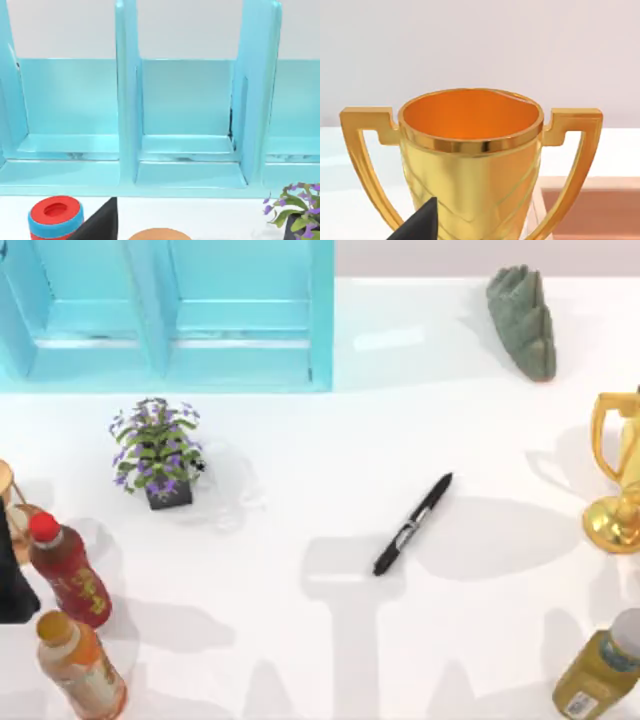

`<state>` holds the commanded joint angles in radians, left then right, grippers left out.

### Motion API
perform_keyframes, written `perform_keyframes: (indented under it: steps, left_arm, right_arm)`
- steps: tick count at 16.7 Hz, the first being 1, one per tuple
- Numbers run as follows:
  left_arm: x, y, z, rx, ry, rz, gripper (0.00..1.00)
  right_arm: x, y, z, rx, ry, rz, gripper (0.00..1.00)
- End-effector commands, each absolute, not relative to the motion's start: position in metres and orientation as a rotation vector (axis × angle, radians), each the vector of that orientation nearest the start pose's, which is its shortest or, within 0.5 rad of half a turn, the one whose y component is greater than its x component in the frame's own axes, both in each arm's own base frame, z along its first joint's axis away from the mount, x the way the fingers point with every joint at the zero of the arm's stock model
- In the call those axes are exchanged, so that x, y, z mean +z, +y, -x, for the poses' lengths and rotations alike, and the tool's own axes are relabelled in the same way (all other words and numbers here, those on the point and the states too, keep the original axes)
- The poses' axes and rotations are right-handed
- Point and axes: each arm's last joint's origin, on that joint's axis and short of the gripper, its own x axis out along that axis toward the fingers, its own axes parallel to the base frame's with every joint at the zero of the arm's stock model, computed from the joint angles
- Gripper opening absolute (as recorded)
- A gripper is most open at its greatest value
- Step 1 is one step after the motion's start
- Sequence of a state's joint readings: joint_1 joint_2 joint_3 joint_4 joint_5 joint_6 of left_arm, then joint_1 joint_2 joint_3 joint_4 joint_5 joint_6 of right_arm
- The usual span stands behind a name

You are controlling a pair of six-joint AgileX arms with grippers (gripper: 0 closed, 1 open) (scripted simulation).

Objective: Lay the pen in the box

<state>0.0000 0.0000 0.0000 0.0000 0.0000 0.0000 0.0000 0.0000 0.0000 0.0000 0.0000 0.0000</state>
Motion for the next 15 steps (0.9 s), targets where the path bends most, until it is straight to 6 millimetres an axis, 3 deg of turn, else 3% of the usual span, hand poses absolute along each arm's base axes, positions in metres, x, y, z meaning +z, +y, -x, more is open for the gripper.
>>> perform_keyframes:
  steps: [5, 9, 12, 15]
  left_arm:
    - [0.160, -0.001, -0.106, 0.000, 0.000, 0.000, 1.00]
    - [0.160, -0.001, -0.106, 0.000, 0.000, 0.000, 1.00]
    - [0.160, -0.001, -0.106, 0.000, 0.000, 0.000, 1.00]
    - [0.160, -0.001, -0.106, 0.000, 0.000, 0.000, 1.00]
  right_arm:
    - [0.171, 0.003, -0.106, 0.038, 0.038, -0.049, 1.00]
    - [0.210, 0.017, -0.115, 0.140, 0.191, -0.211, 1.00]
    - [0.251, 0.037, -0.138, 0.199, 0.382, -0.346, 1.00]
    - [0.277, 0.069, -0.175, 0.200, 0.629, -0.440, 1.00]
